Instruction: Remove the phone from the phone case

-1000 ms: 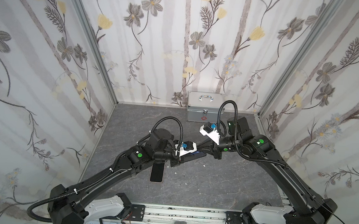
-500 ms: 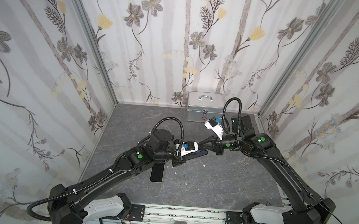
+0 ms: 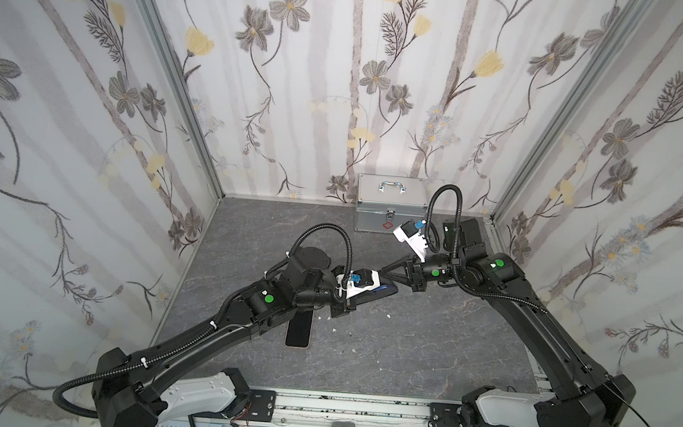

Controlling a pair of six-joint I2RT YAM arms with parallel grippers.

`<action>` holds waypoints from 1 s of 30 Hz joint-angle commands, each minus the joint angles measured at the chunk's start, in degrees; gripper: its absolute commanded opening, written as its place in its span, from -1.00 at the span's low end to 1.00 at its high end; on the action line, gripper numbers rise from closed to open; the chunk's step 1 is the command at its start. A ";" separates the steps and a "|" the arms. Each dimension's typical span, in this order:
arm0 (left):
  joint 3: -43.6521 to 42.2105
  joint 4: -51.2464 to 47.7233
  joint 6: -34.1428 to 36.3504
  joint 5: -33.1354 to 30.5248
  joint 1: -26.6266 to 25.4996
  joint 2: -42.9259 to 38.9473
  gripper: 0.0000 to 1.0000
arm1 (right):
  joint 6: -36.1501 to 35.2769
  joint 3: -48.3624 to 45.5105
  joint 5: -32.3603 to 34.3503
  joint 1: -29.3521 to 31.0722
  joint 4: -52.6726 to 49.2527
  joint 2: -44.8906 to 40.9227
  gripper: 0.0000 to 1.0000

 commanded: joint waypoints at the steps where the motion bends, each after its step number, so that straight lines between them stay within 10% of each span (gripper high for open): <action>1: 0.56 6.43 0.50 9.53 -1.16 -0.05 -1.00 | 2.74 0.57 11.13 -0.58 6.80 1.33 -1.00; 18: -0.33 6.51 -0.66 7.62 -1.68 -1.34 -1.00 | 6.51 -1.13 18.20 -2.79 11.53 2.65 -1.00; 30: -3.94 20.79 -29.42 -10.37 2.16 1.33 -1.00 | 21.85 -19.59 33.30 -8.86 26.54 -10.33 -1.00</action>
